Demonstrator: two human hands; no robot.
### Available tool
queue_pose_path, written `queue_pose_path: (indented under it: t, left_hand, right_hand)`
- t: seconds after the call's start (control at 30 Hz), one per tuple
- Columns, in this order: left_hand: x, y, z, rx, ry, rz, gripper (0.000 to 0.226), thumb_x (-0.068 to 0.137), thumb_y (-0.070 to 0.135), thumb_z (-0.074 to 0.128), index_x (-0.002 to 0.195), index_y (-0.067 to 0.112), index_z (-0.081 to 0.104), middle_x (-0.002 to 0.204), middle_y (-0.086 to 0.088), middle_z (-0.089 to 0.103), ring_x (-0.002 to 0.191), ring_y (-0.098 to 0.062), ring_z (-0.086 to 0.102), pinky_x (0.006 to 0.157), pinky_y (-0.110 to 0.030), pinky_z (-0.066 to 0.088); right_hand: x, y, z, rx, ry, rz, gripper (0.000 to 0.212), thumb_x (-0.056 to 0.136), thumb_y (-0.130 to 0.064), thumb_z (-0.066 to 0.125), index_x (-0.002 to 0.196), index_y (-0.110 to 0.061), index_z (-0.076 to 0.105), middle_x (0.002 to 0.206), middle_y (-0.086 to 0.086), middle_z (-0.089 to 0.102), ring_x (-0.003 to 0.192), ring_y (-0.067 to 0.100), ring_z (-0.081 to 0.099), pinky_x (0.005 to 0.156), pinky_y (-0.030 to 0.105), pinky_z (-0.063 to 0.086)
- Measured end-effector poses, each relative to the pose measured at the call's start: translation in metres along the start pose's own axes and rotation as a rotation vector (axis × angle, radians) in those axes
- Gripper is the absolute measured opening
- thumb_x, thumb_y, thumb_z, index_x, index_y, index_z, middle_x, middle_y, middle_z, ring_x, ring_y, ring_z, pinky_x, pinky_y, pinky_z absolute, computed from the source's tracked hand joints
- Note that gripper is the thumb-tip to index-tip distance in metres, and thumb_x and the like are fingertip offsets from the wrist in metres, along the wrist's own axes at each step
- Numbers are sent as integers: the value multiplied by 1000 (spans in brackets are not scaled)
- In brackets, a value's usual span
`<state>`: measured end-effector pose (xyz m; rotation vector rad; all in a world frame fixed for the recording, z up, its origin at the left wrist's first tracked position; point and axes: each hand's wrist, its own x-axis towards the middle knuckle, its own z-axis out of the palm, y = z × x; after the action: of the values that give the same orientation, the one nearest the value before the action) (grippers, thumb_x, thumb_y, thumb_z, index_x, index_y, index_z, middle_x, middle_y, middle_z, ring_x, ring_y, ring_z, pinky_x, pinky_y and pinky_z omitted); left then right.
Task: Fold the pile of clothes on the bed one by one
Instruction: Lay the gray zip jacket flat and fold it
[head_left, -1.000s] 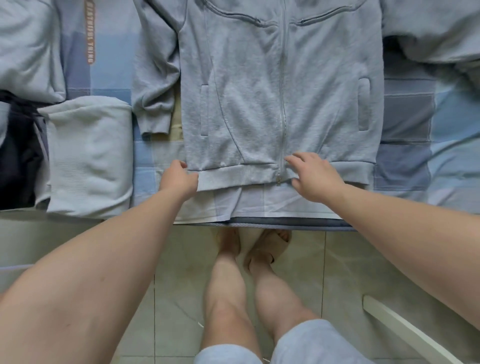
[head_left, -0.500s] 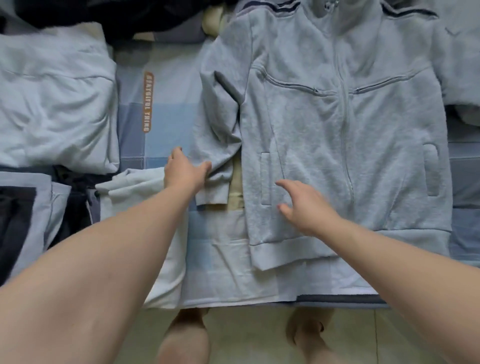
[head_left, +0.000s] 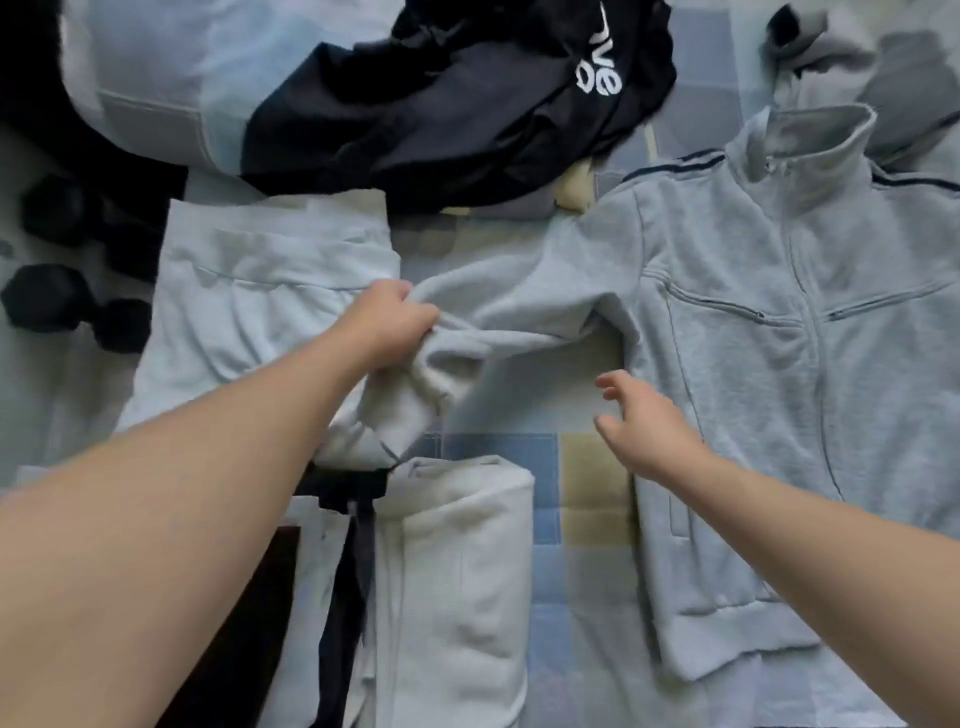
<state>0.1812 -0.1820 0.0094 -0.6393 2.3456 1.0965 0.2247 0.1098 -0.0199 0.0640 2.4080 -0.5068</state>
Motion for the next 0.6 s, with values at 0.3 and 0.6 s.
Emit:
queue_pose_path:
  t: [0.3, 0.6]
  left_hand:
    - [26, -93, -93, 242, -96, -142, 64, 72, 68, 76, 108, 19, 58, 105, 1, 61, 95, -21, 62, 82, -36, 51]
    - [43, -126, -64, 35, 64, -141, 43, 85, 47, 75, 98, 10, 60, 86, 2, 57, 83, -20, 55, 76, -36, 44]
  right_hand:
    - [38, -106, 41, 3, -40, -168, 48, 96, -20, 56, 143, -19, 45, 144, 3, 51, 130, 21, 50, 104, 35, 42]
    - [64, -153, 61, 17, -26, -262, 73, 93, -15, 57, 156, -29, 23, 156, 4, 30, 140, 28, 34, 114, 43, 35]
